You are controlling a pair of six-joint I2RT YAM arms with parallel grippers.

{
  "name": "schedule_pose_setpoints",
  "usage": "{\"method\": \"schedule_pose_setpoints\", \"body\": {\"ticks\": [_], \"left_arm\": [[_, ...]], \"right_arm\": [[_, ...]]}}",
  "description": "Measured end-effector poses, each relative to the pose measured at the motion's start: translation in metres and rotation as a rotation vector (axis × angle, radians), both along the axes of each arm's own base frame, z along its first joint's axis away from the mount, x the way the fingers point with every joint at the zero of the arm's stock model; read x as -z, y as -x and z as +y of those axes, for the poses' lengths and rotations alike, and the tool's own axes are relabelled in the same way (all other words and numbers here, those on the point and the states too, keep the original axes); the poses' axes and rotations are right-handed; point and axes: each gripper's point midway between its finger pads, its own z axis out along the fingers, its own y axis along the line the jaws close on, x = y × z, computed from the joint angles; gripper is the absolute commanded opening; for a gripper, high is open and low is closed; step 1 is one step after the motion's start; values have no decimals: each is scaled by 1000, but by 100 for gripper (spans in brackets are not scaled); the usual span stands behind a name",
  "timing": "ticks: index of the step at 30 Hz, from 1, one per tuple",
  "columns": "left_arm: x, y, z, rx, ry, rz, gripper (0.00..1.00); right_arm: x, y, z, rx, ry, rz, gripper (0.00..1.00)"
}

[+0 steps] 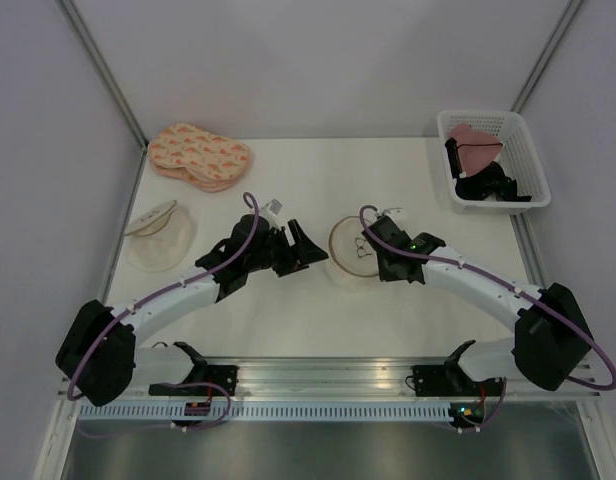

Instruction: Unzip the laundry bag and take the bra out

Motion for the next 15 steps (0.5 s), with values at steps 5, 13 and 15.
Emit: {"method": "schedule_pose_setpoints", "body": {"ticks": [5, 13, 15], "left_arm": [[-15, -3, 6, -35, 14, -50, 79], [19, -11, 11, -55, -85, -18, 77], [30, -14, 12, -56, -118, -16, 77]], "right_arm": [[-4, -22, -30, 163, 111, -48, 60], [-26, -23, -24, 143, 21, -65, 98], [-42, -19, -14, 103, -59, -85, 98]]}}
